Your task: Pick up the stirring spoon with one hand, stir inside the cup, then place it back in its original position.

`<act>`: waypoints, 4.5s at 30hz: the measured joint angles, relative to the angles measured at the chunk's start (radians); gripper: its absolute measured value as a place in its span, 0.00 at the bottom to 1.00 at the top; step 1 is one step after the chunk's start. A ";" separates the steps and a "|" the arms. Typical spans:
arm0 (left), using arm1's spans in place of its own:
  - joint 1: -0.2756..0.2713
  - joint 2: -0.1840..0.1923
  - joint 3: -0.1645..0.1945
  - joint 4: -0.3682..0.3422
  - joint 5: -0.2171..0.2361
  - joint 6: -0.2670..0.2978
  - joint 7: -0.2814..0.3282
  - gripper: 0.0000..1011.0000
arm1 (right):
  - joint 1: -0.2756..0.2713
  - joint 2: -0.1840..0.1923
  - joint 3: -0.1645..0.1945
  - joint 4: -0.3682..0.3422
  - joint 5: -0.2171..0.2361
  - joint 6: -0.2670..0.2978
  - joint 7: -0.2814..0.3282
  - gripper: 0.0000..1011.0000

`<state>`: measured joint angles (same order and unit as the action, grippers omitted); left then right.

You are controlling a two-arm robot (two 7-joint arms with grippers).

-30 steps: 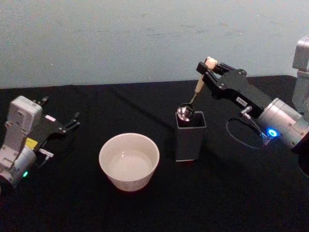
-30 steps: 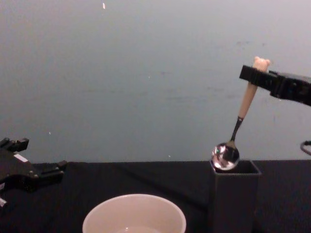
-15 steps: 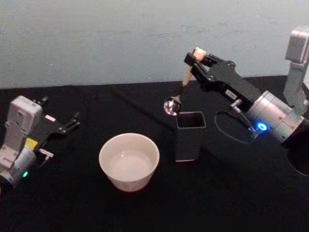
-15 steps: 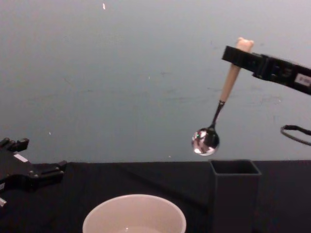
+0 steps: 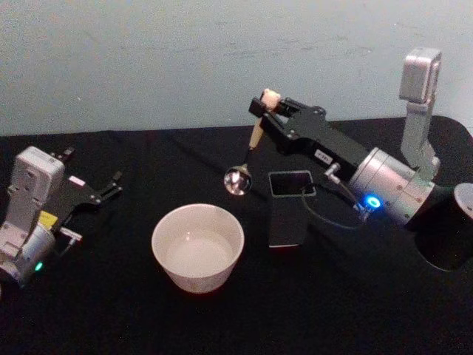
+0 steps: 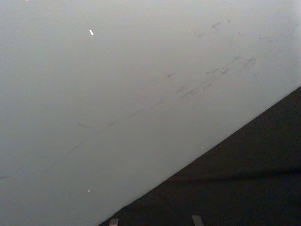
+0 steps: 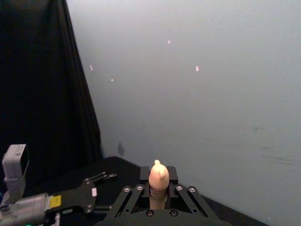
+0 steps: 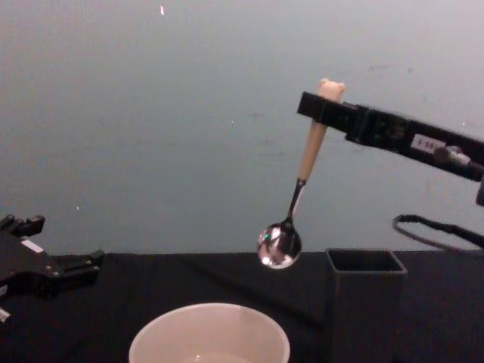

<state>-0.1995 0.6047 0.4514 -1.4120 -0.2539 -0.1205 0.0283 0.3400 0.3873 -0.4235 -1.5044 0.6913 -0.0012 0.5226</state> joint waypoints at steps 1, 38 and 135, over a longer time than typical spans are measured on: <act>0.000 0.000 0.000 0.000 0.000 0.000 0.000 0.99 | 0.001 0.000 -0.004 0.002 0.000 0.001 0.002 0.21; 0.000 0.000 0.000 0.000 0.000 0.000 0.000 0.99 | 0.012 -0.001 -0.156 0.067 -0.118 -0.018 0.075 0.21; 0.000 0.000 0.000 0.000 0.000 0.000 0.000 0.99 | 0.039 -0.043 -0.204 0.110 -0.183 -0.022 0.139 0.21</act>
<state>-0.1995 0.6047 0.4514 -1.4120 -0.2539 -0.1205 0.0283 0.3788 0.3440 -0.6278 -1.3947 0.5081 -0.0229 0.6613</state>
